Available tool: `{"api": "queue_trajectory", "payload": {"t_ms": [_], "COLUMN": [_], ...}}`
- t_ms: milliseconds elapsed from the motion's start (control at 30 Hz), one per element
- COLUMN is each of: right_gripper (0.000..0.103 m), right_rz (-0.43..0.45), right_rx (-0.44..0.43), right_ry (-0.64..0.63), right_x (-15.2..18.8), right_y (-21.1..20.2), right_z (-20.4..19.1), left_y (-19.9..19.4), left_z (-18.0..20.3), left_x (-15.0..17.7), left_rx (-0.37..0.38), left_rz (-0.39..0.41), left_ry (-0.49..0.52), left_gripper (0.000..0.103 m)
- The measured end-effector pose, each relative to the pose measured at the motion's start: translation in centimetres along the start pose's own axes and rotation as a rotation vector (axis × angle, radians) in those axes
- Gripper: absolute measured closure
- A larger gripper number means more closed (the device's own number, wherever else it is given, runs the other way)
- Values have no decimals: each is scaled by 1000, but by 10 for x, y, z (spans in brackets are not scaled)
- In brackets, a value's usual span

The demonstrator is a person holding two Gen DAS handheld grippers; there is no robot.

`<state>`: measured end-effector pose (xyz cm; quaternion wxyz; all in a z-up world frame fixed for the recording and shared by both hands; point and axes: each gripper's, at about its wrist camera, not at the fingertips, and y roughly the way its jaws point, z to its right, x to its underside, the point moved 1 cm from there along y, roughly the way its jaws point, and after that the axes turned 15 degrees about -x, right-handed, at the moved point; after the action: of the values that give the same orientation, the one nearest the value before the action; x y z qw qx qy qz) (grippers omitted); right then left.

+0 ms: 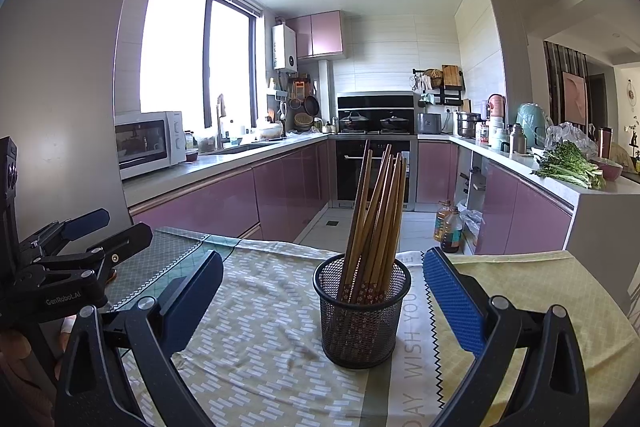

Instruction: Organize utensils

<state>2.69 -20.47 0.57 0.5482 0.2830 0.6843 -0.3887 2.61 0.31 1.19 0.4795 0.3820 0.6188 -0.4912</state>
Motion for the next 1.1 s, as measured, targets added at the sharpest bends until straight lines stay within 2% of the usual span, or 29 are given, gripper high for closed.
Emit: {"api": "queue_trajectory", "payload": {"t_ms": [1100], "right_gripper": [6], "right_rz": [2], "right_rx": [1], "right_ry": [8], "right_x": [4], "right_y": [0], "right_z": [-1], "left_y": [0], "left_z": [3], "left_x": [4], "left_rx": [3], "left_rz": [-3], "left_ry": [5], "left_gripper": [6]}}
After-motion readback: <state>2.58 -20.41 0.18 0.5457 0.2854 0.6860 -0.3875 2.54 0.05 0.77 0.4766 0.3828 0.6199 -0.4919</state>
